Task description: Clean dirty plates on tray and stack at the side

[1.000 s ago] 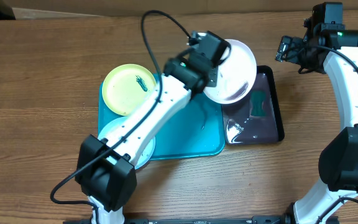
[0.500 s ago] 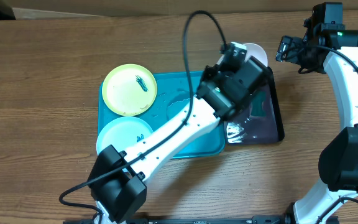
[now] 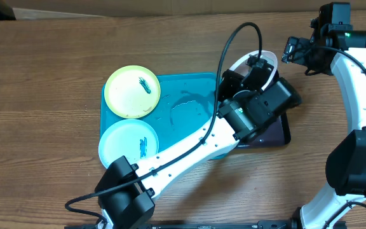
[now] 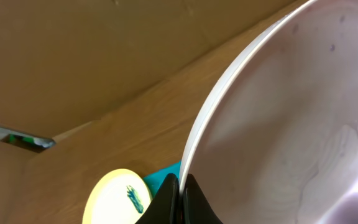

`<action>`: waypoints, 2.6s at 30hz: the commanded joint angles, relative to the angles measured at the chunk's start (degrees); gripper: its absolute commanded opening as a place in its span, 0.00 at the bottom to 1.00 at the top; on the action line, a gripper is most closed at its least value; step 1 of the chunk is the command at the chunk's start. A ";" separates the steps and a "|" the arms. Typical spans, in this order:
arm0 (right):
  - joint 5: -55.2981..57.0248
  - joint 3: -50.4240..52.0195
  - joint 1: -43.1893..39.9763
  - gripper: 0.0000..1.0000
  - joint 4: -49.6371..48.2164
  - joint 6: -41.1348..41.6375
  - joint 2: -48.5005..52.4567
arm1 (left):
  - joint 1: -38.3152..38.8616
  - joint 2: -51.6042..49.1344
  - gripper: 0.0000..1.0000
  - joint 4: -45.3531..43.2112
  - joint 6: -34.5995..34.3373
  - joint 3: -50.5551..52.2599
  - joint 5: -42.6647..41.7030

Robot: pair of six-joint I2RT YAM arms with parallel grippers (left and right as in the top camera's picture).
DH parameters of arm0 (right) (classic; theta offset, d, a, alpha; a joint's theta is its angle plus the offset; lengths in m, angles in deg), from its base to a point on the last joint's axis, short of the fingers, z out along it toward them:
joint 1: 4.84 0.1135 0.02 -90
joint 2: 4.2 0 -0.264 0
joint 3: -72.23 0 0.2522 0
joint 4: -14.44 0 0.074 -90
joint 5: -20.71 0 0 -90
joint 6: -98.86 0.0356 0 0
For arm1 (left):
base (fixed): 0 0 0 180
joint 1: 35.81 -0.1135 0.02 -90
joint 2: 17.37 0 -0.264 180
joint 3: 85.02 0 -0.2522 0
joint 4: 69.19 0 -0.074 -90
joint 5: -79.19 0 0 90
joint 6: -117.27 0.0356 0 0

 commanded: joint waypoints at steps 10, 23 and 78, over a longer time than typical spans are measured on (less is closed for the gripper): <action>0.15 -1.05 0.09 1.00 -0.35 0.15 -0.94 | 2.38 -0.39 0.04 -1.84 4.42 -1.44 6.82; 0.15 -1.05 0.09 1.00 -0.35 0.15 -0.94 | 3.61 -0.39 0.04 -1.11 5.64 -1.44 6.12; 0.15 -1.05 0.09 1.00 -0.35 0.15 -0.94 | 0.13 -0.17 0.04 11.02 -12.09 -1.38 -15.15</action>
